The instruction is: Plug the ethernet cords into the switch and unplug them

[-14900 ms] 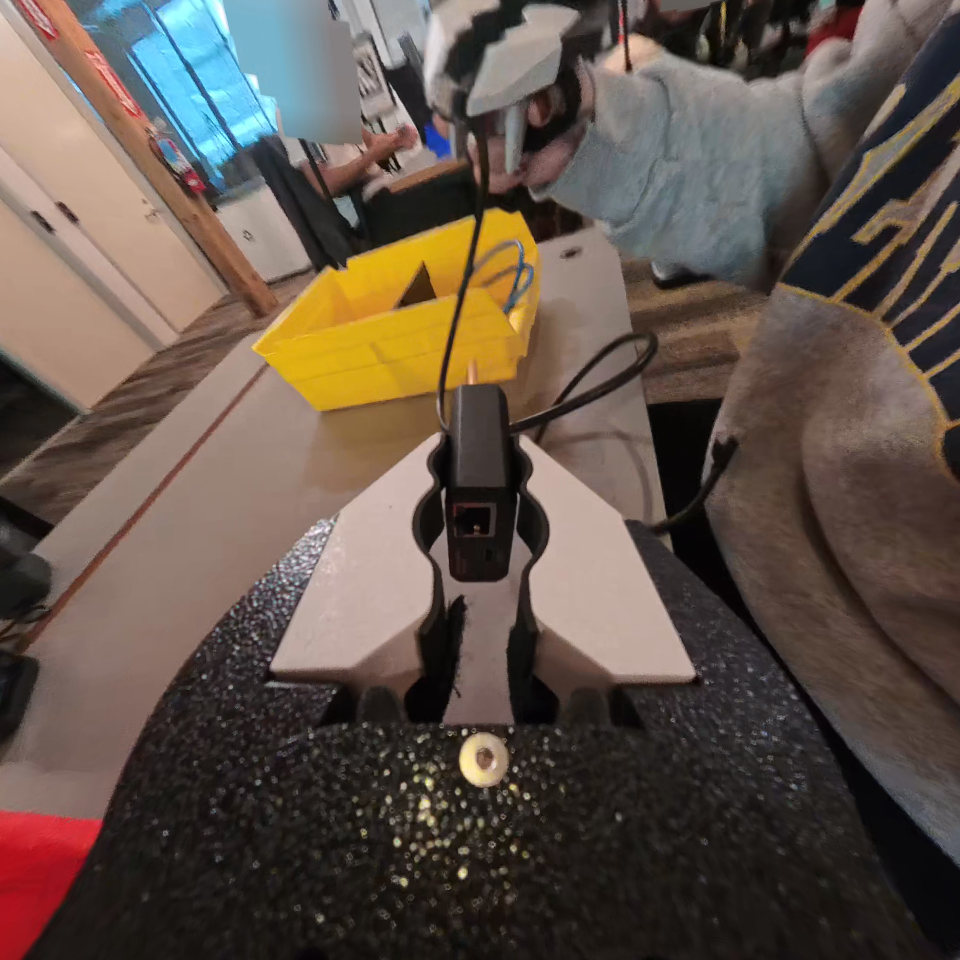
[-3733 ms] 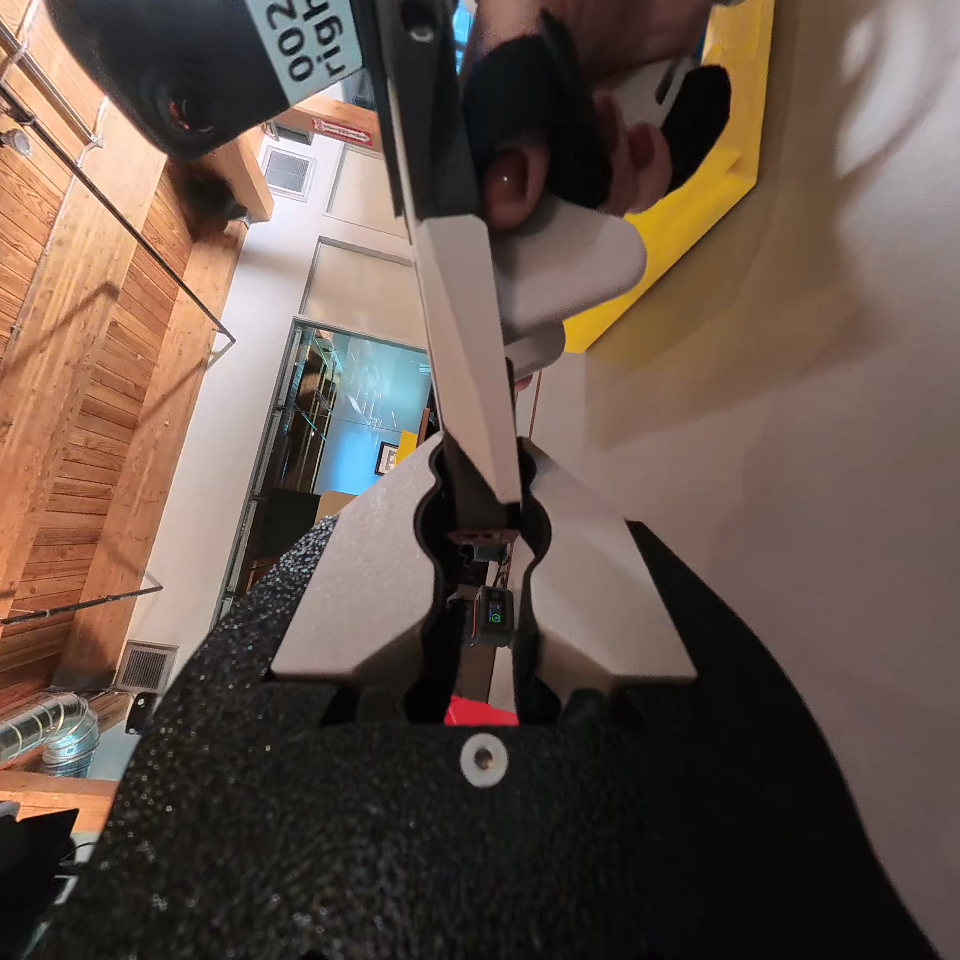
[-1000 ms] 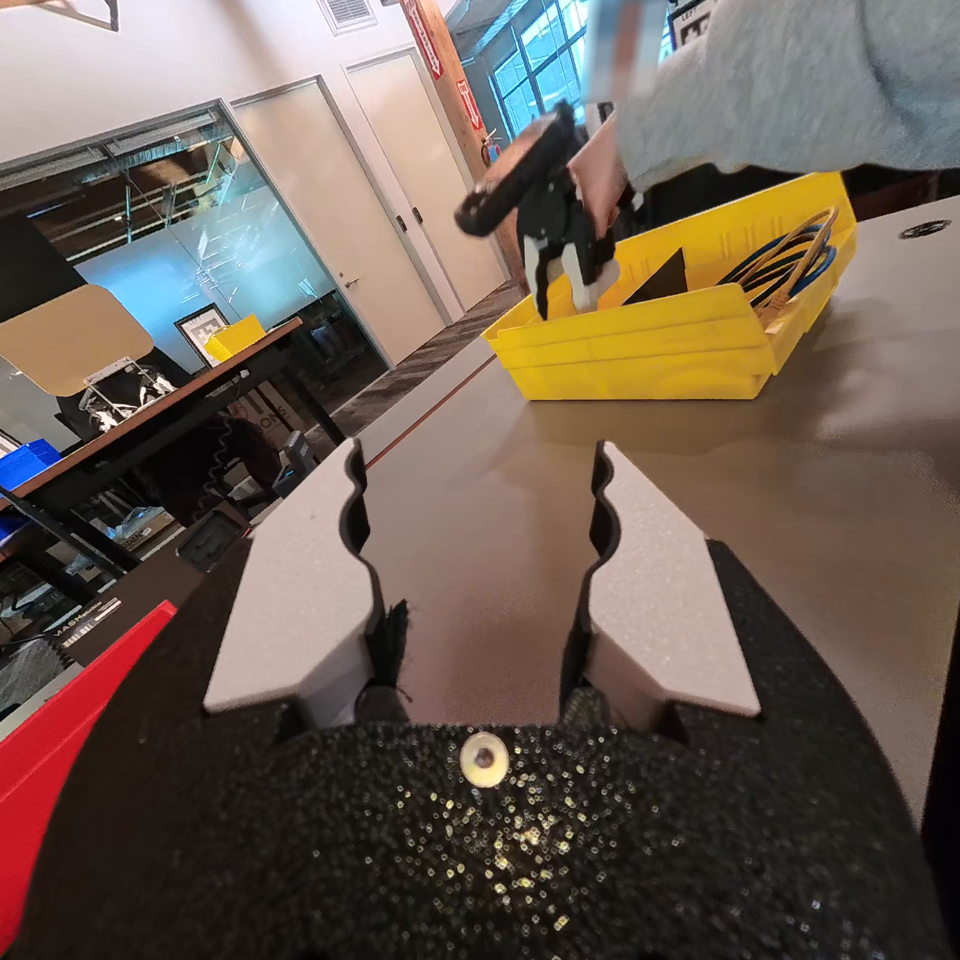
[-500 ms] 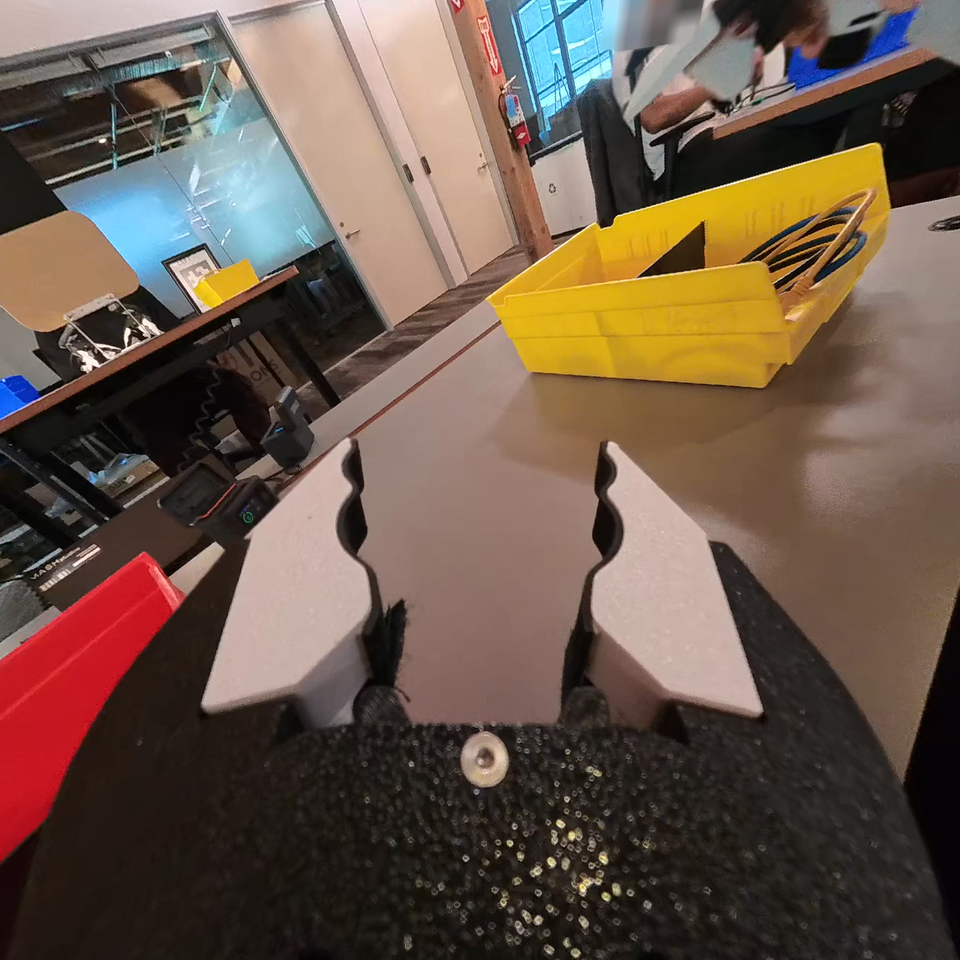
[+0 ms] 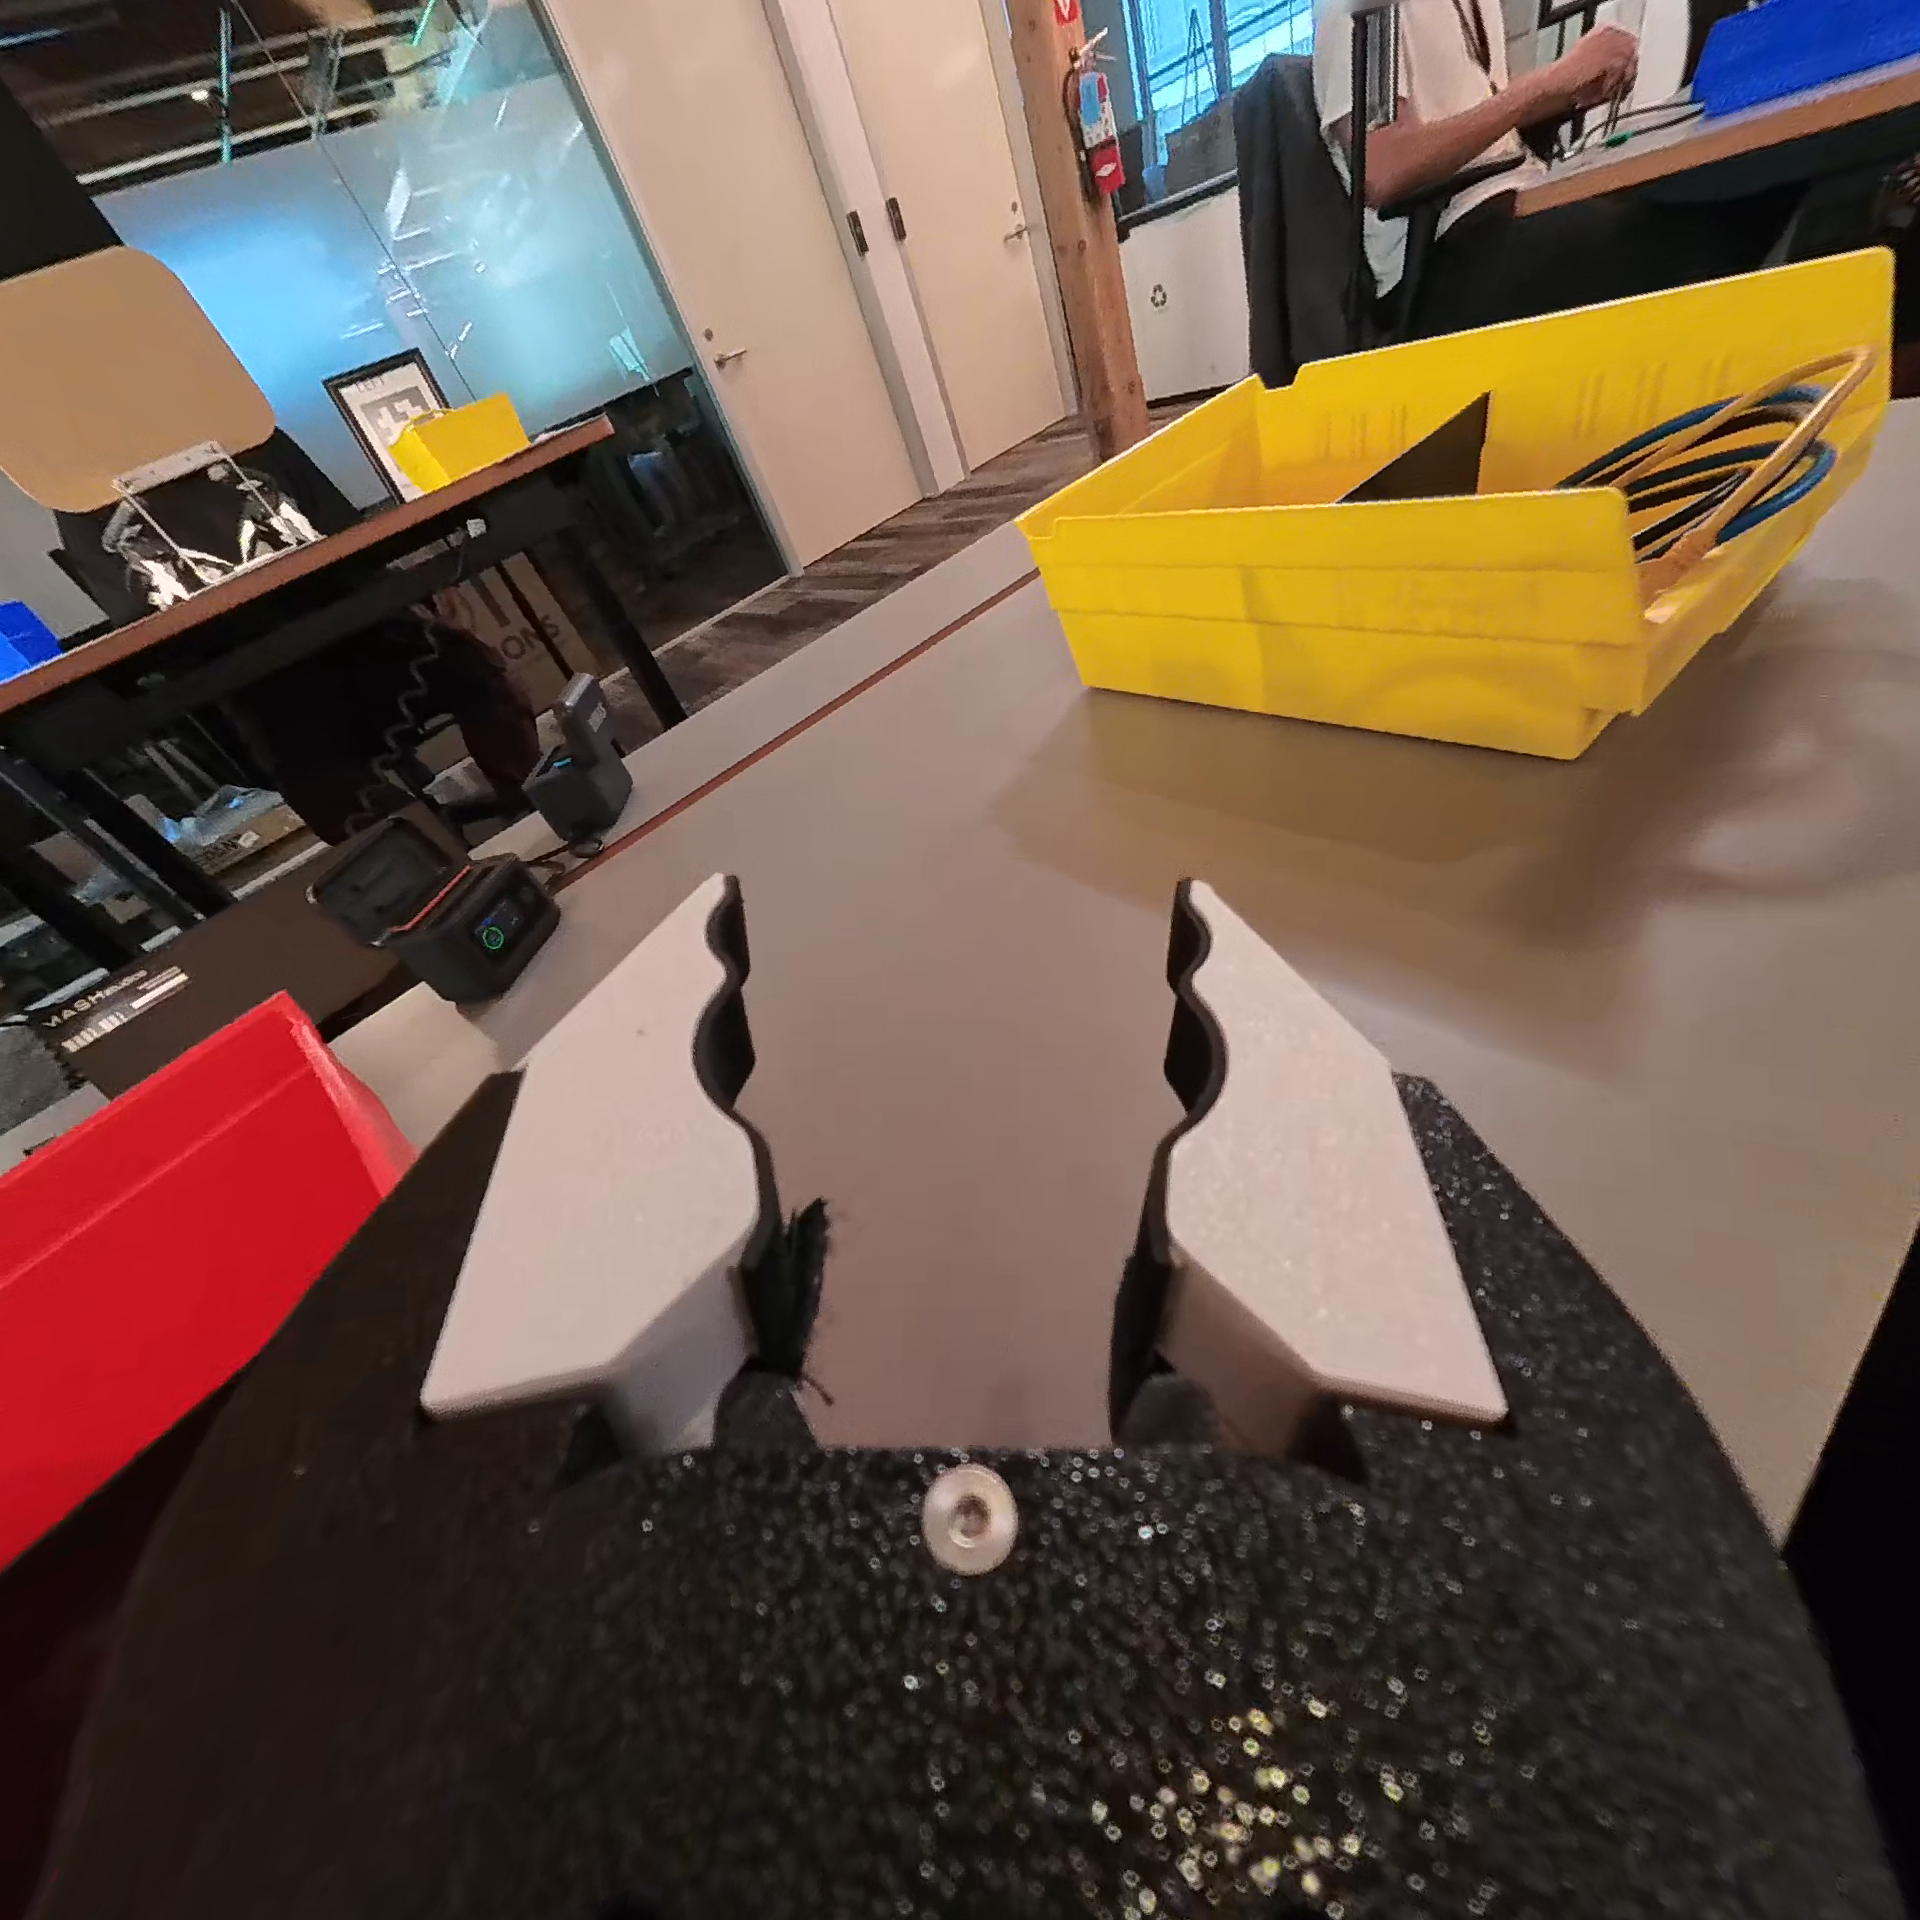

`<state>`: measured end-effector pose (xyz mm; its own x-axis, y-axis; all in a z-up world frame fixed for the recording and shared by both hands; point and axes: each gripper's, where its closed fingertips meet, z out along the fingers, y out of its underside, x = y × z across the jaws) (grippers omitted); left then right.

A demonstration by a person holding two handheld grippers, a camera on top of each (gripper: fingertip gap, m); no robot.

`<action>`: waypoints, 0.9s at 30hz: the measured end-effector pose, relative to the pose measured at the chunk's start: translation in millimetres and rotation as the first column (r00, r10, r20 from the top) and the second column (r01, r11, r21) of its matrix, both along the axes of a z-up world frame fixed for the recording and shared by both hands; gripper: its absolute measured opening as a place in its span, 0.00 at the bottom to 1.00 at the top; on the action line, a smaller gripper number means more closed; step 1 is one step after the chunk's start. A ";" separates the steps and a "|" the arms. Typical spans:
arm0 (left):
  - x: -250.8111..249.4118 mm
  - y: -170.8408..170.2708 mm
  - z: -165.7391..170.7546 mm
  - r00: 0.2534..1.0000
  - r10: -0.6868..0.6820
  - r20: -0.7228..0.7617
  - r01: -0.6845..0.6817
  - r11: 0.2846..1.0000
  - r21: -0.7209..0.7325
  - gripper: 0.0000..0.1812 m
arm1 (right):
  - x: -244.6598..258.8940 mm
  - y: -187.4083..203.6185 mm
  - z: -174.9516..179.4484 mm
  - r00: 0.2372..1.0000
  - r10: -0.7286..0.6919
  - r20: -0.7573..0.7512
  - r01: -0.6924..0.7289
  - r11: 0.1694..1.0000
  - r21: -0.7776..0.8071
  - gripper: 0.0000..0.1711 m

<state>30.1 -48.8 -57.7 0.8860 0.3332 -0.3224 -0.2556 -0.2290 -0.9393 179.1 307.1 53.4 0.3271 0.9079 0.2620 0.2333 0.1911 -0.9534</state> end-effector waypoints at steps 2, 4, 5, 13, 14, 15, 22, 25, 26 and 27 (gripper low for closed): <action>1.4 0.1 1.8 1.000 -0.001 -0.019 0.001 1.000 -0.005 0.44 | 1.1 5.5 -5.8 1.000 0.006 -0.008 -0.006 0.999 -0.051 0.33; 2.4 0.6 1.6 0.999 -0.004 -0.037 0.004 1.000 -0.013 0.44 | 1.7 10.8 -15.4 1.000 0.003 0.012 -0.002 0.997 -0.083 0.33; 2.5 1.0 0.0 0.999 -0.007 -0.044 0.005 1.000 -0.023 0.43 | 1.8 13.2 -20.3 1.000 -0.001 0.028 0.004 0.996 -0.088 0.33; 1.1 1.9 -7.3 0.997 -0.002 -0.075 -0.004 0.997 -0.075 0.44 | -8.0 11.5 -44.0 0.994 0.025 0.108 -0.014 0.994 -0.104 0.33; 0.2 1.2 -7.2 0.996 0.006 -0.086 -0.013 0.997 -0.081 0.44 | -9.6 10.2 -46.8 0.992 0.032 0.121 -0.020 0.994 -0.103 0.33; 0.1 0.9 -7.2 0.996 0.007 -0.094 -0.015 0.996 -0.086 0.43 | -11.1 9.1 -49.7 0.990 0.038 0.134 -0.024 0.994 -0.102 0.33; -0.8 1.1 -9.8 0.994 0.012 -0.108 -0.024 0.994 -0.107 0.43 | -16.6 6.5 -67.2 0.977 0.053 0.206 -0.034 0.995 -0.096 0.33; -2.2 0.2 -10.1 0.994 0.020 -0.108 -0.032 0.993 -0.110 0.43 | -15.6 11.2 -73.7 0.973 0.035 0.226 -0.012 0.995 -0.102 0.33; -4.5 -1.2 -9.2 0.993 0.036 -0.109 -0.049 0.993 -0.110 0.43 | -14.4 14.9 -76.6 0.972 0.017 0.235 0.007 0.995 -0.104 0.33; -11.1 -5.4 -7.4 0.990 0.088 -0.109 -0.100 0.989 -0.110 0.44 | -12.7 19.7 -79.7 0.969 -0.006 0.245 0.033 0.994 -0.106 0.35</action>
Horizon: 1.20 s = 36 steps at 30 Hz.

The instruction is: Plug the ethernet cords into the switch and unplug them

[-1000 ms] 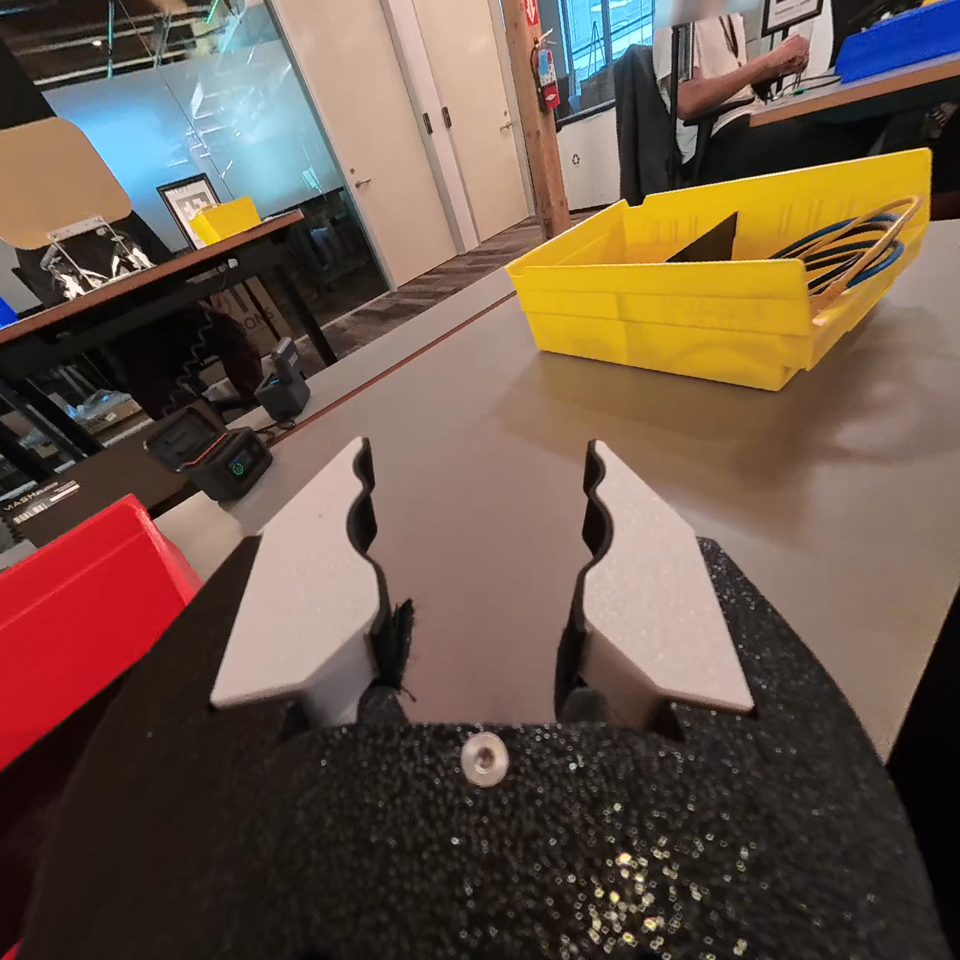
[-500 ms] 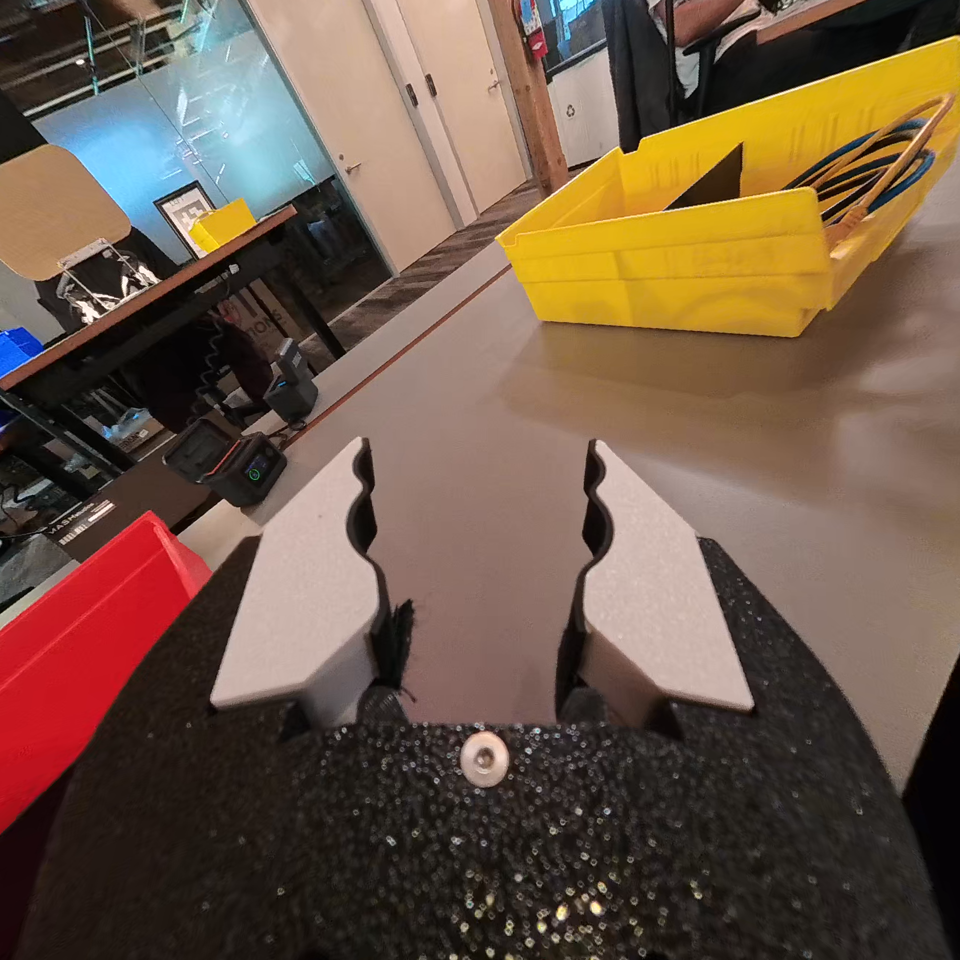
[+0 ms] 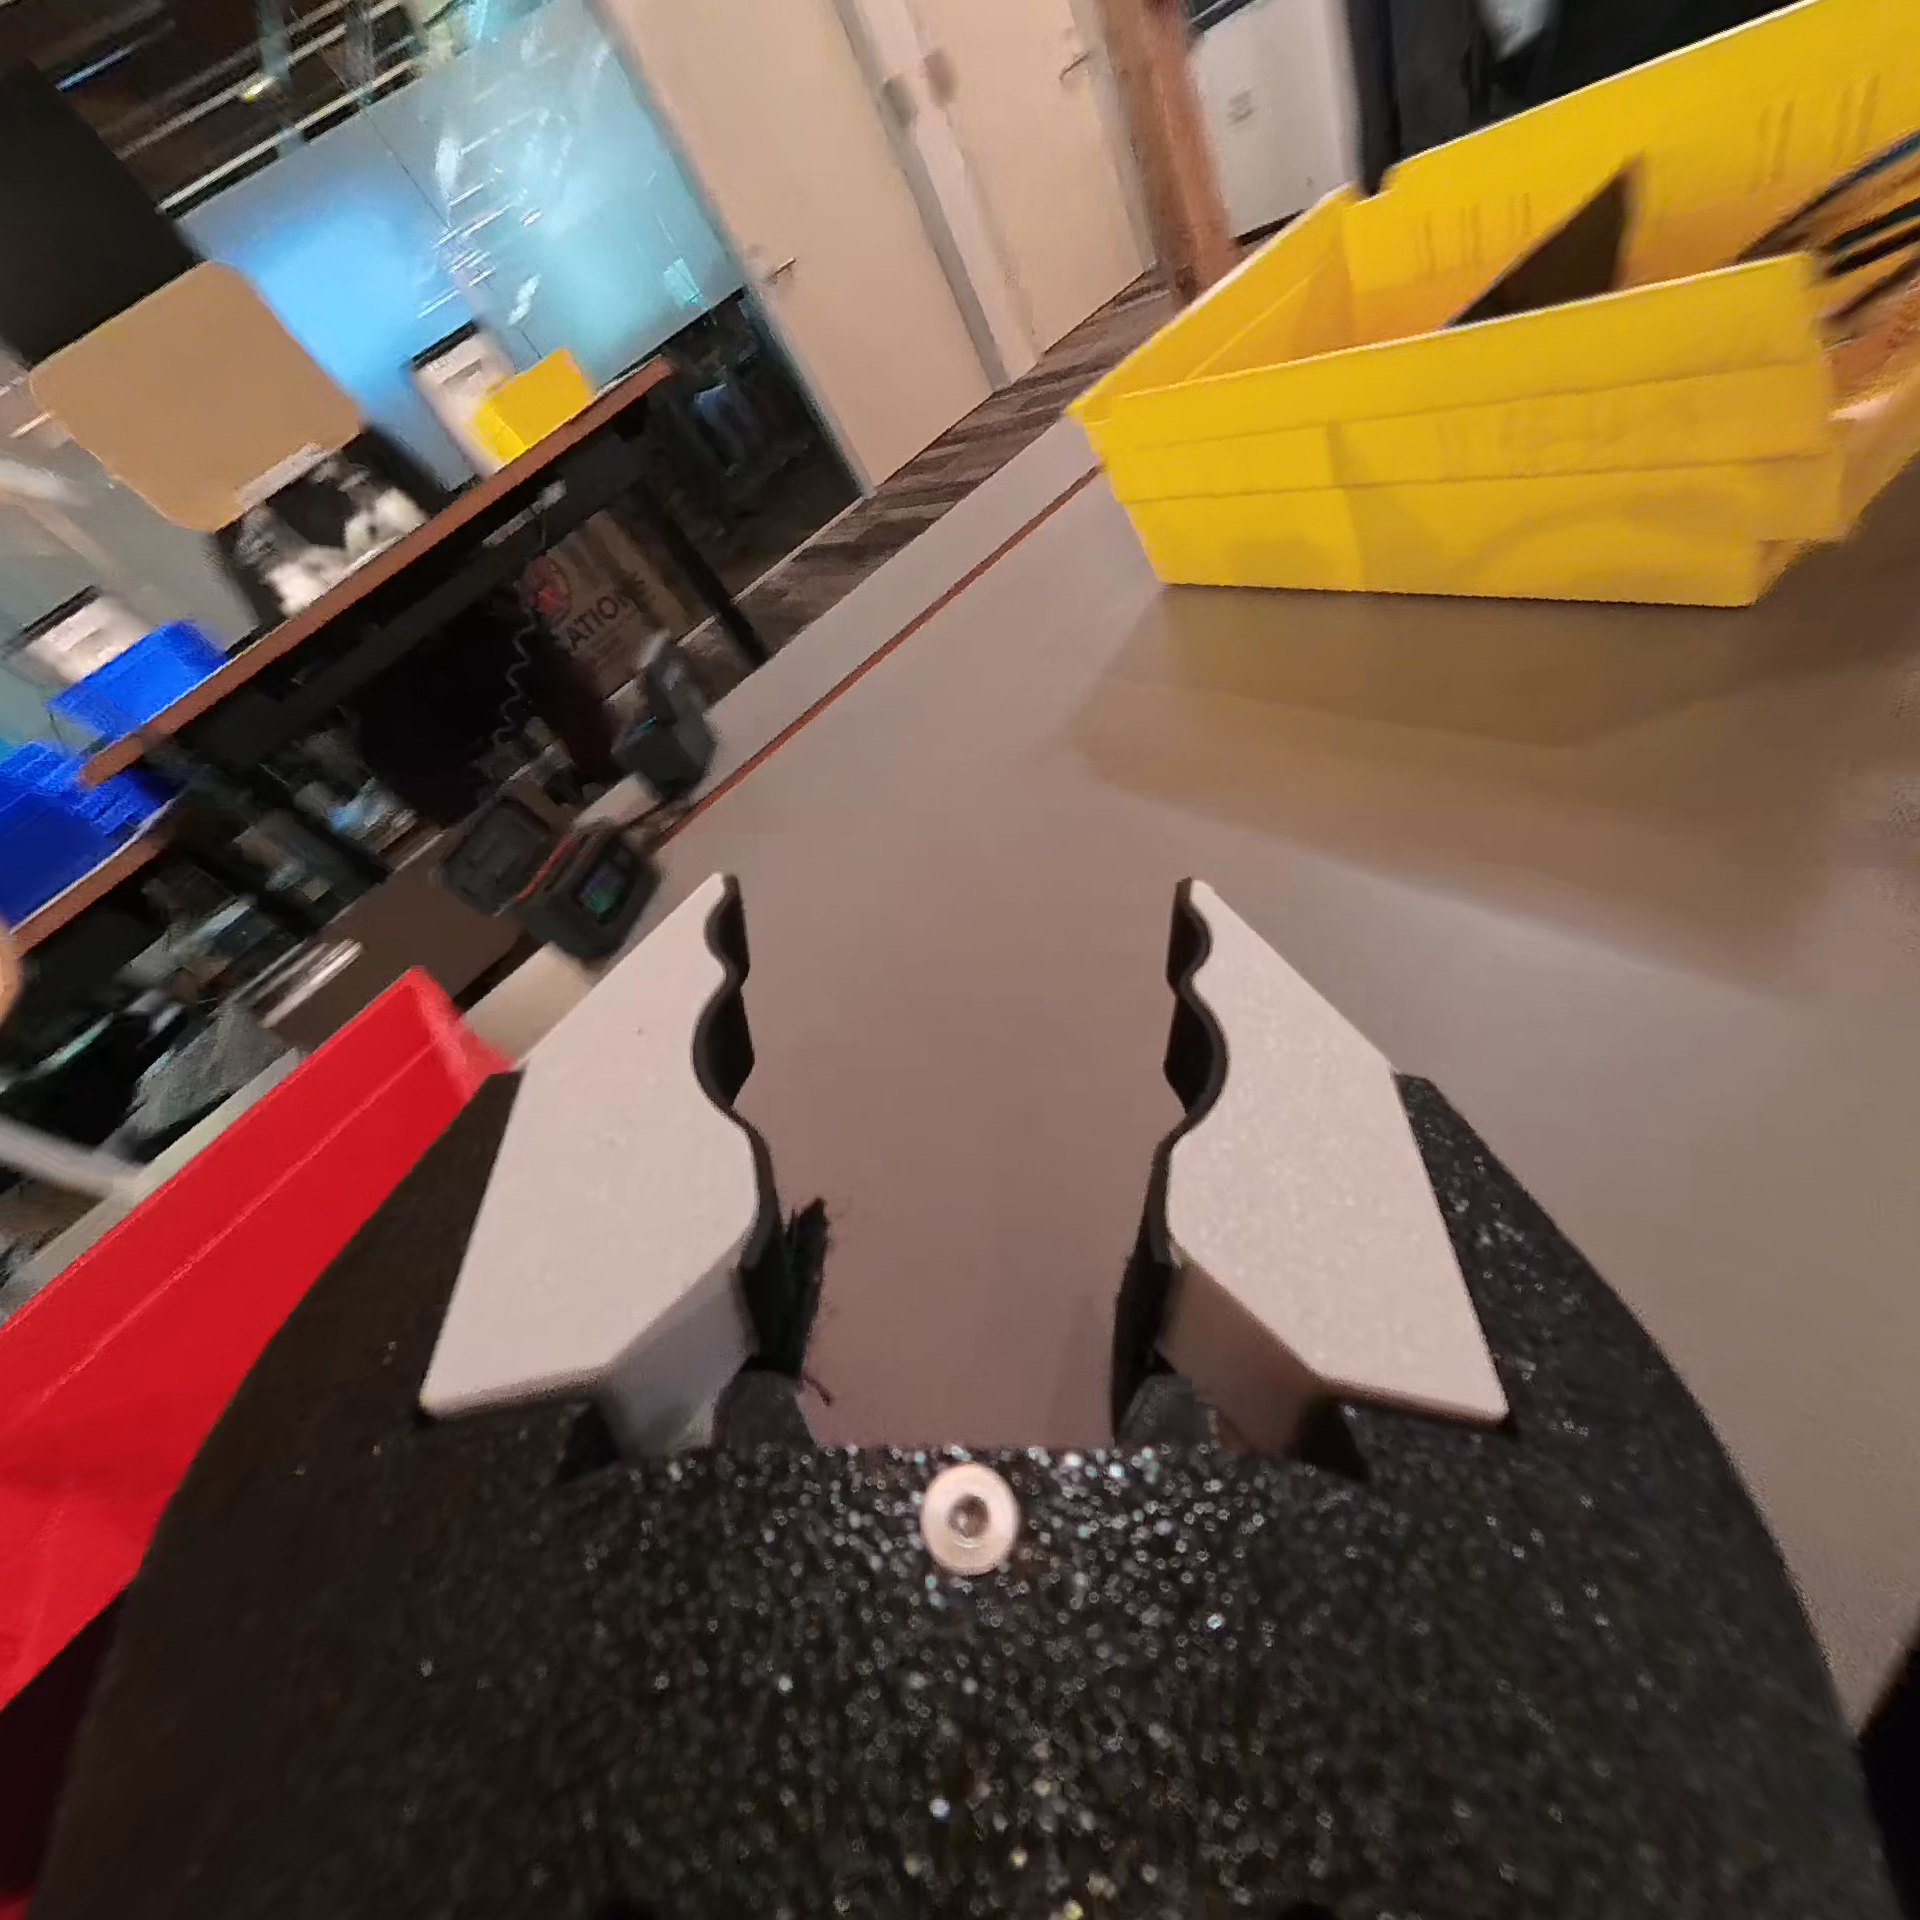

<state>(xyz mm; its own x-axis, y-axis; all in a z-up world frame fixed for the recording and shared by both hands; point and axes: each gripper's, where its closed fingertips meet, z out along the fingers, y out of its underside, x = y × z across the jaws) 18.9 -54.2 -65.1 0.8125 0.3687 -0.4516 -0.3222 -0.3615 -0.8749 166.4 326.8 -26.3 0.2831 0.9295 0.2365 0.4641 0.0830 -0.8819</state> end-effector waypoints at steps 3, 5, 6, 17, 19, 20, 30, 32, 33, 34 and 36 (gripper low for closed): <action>-25.9 -20.9 14.6 0.977 0.205 0.055 -0.206 0.979 0.010 0.53 | 5.8 12.9 -14.5 0.997 -0.066 0.049 0.068 0.996 -0.049 0.47; -35.8 -30.9 24.6 0.962 0.253 0.101 -0.254 0.967 0.003 0.57 | 9.0 19.3 -24.1 0.993 -0.097 0.071 0.104 0.990 -0.099 0.51; -42.2 -37.2 26.4 0.952 0.282 0.117 -0.282 0.959 -0.014 0.59 | 10.6 22.5 -28.0 0.991 -0.111 0.080 0.119 0.987 -0.112 0.50; -57.0 -76.8 -71.3 0.750 0.450 0.484 -0.220 0.861 -0.459 0.50 | 24.0 39.9 -67.3 0.939 -0.216 0.267 0.238 0.970 -0.054 0.27; -57.3 -78.4 -78.4 0.751 0.449 0.485 -0.203 0.855 -0.477 0.38 | 27.3 44.0 -72.5 0.923 -0.245 0.296 0.264 0.964 -0.026 0.26; -55.9 -76.2 -77.6 0.751 0.436 0.495 -0.194 0.863 -0.466 0.32 | 28.6 45.2 -75.3 0.918 -0.251 0.308 0.270 0.963 -0.020 0.25; -67.5 -95.5 -77.6 0.770 0.513 0.379 -0.263 0.797 -0.543 0.23 | 28.9 43.2 -88.8 0.926 -0.209 0.313 0.247 0.965 -0.085 0.07; -73.5 -105.4 -77.0 0.773 0.536 0.339 -0.290 0.774 -0.562 0.18 | 28.8 43.6 -88.6 0.929 -0.208 0.307 0.245 0.966 -0.087 0.07; -77.0 -111.5 -76.6 0.775 0.550 0.311 -0.306 0.758 -0.576 0.15 | 28.4 43.7 -88.5 0.931 -0.207 0.301 0.245 0.965 -0.096 0.06; -81.1 -118.5 -75.8 0.777 0.565 0.277 -0.324 0.737 -0.593 0.12 | 28.1 43.6 -88.3 0.934 -0.204 0.294 0.243 0.964 -0.104 0.06; -89.0 -132.8 -74.1 0.789 0.577 0.209 -0.343 0.697 -0.630 0.06 | 27.3 43.4 -87.9 0.940 -0.197 0.280 0.237 0.965 -0.117 0.05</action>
<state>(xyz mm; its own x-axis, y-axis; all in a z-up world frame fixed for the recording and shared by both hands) -70.0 -187.0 -139.2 0.7448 0.5340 -0.4002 0.3151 -0.8101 -0.4944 193.7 370.2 -114.2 0.4275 0.8825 0.1960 0.6737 -0.1665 -0.7200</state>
